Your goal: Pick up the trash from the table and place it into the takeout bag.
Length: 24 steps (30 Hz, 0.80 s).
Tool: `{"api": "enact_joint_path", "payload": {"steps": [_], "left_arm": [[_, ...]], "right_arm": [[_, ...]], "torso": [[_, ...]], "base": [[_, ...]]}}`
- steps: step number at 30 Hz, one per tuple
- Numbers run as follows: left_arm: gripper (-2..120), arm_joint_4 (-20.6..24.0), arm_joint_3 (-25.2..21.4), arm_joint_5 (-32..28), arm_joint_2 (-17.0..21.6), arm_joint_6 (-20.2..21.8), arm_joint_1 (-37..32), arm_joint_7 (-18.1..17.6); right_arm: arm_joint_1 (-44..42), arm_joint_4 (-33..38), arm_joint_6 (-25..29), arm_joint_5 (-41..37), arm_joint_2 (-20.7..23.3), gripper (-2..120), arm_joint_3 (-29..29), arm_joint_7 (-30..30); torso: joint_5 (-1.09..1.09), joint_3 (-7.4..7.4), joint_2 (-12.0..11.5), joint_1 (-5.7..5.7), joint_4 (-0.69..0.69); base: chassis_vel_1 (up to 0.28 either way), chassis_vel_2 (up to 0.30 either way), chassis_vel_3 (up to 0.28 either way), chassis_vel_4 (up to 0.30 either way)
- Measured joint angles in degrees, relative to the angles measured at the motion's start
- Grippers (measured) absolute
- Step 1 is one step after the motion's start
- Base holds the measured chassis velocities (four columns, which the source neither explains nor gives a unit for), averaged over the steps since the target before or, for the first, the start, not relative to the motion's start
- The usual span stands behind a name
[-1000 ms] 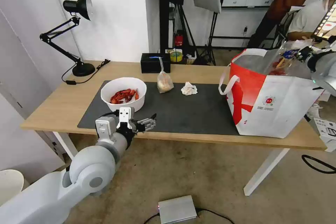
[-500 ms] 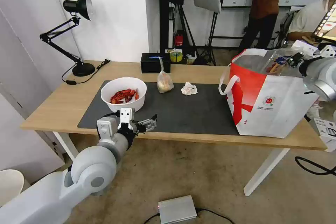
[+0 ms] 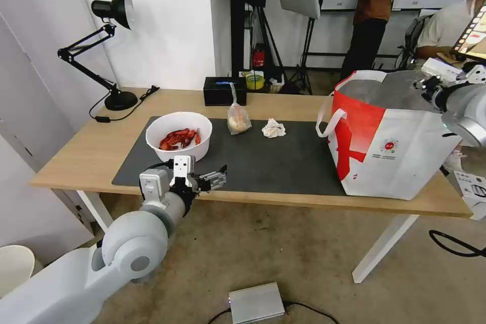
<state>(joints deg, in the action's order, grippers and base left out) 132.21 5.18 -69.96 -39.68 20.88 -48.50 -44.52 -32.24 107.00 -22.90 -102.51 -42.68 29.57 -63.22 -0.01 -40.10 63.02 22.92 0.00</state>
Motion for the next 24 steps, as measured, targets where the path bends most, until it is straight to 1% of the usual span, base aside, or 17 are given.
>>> {"api": "enact_joint_path", "payload": {"steps": [1, 4, 6, 7, 9, 10, 13, 15, 16, 18, 19, 20, 21, 23, 24], "left_arm": [[100, 0.0, 0.0, 0.0, 0.0, 0.0, 0.0, 0.0], [100, 0.3, -0.6, -0.1, 0.5, 0.0, -0.2, 0.0], [100, 0.3, -0.7, -0.1, 0.6, 0.0, -0.2, 0.0], [100, 0.5, -0.9, -0.2, 0.7, 0.0, -0.2, 0.0], [100, 0.6, -1.0, -0.2, 0.7, -0.1, -0.4, 0.0], [100, 0.6, -1.0, -0.2, 0.7, -0.1, -0.4, 0.0], [100, 0.5, -1.6, -0.2, 0.5, -0.2, -1.1, 0.0], [100, 0.5, -1.7, -0.2, 0.4, -0.2, -1.4, 0.0], [100, 0.4, -2.1, -0.1, 0.3, -0.2, -1.7, 0.0], [100, 0.3, -2.7, 0.1, 0.3, -0.2, -2.2, 0.0], [100, 0.3, -2.7, 0.1, 0.3, -0.2, -2.2, 0.0], [100, 0.2, -3.0, 0.2, 0.3, -0.2, -2.4, 0.0], [100, 0.2, -3.4, 0.3, 0.3, -0.2, -2.8, 0.0], [100, 0.2, -4.1, 0.5, 0.3, -0.2, -3.5, 0.0], [100, 0.2, -4.1, 0.5, 0.3, -0.2, -3.5, 0.0]], "right_arm": [[0.0, 0.0, 0.0, 0.0, 0.0, 53, 0.0, 0.0], [-0.1, 0.8, 0.0, -0.4, 0.1, 69, 0.2, 0.0], [-0.1, 0.9, 0.0, -0.5, 0.1, 70, 0.3, 0.0], [-0.1, 1.2, 0.0, -0.5, 0.2, 77, 0.3, 0.0], [-0.2, 1.4, 0.0, -0.6, 0.2, 88, 0.3, 0.1], [-0.2, 1.4, 0.0, -0.6, 0.2, 88, 0.3, 0.1], [-0.7, 2.2, 0.0, 0.1, 0.2, 98, 0.4, 1.7], [-1.0, 2.6, 0.1, 0.6, 0.3, 99, 0.5, 2.8], [-1.5, 3.1, 0.3, 1.8, 0.2, 100, 0.8, 4.9], [-2.9, 4.1, 1.9, 6.9, 0.3, 100, 1.1, 11.6], [-2.9, 4.1, 1.9, 6.9, 0.3, 100, 1.1, 11.6], [-3.8, 4.6, 2.7, 10.1, 0.4, 100, 1.1, 15.5], [-4.9, 5.4, 3.7, 13.6, 0.6, 100, 1.1, 20.8], [-6.8, 7.0, 5.4, 18.5, 1.1, 100, 0.7, 29.0], [-6.8, 7.0, 5.4, 18.5, 1.1, 100, 0.7, 29.0]], "torso": [[0.0, 0.0, 0.0, 0.0, 0.0], [0.0, 0.0, 0.0, 0.0, 0.0], [0.0, 0.0, 0.0, 0.0, 0.0], [0.0, 0.0, 0.0, 0.0, 0.0], [0.0, 0.0, 0.0, 0.0, 0.0], [0.0, 0.0, 0.0, 0.0, 0.0], [0.0, 0.0, 0.0, 0.0, 0.0], [0.0, 0.0, 0.0, 0.0, 0.0], [0.0, 0.0, 0.0, 0.0, 0.0], [0.0, 0.0, 0.0, 0.0, 0.0], [0.0, 0.0, 0.0, 0.0, 0.0], [0.01, 0.0, 0.0, 0.0, 0.0], [0.01, 0.0, 0.0, 0.0, 0.0], [0.0, 0.0, 0.0, 0.0, 0.0], [0.0, 0.0, 0.0, 0.0, 0.0]], "base": [[0.0, 0.0, 0.0, 0.0], [0.0, 0.0, 0.0, 0.0], [0.0, 0.0, 0.0, 0.0], [0.0, 0.0, 0.0, 0.0], [0.0, 0.0, 0.0, 0.0], [0.0, 0.0, 0.0, 0.0], [0.0, 0.0, 0.0, 0.0], [0.0, 0.0, 0.0, 0.0], [0.0, 0.0, 0.0, 0.0], [0.0, 0.0, 0.0, 0.0], [0.0, 0.0, 0.0, 0.0], [0.0, 0.0, 0.0, 0.0], [0.0, 0.0, 0.0, 0.0], [0.0, 0.0, 0.0, 0.0], [0.0, 0.0, 0.0, 0.0]]}}
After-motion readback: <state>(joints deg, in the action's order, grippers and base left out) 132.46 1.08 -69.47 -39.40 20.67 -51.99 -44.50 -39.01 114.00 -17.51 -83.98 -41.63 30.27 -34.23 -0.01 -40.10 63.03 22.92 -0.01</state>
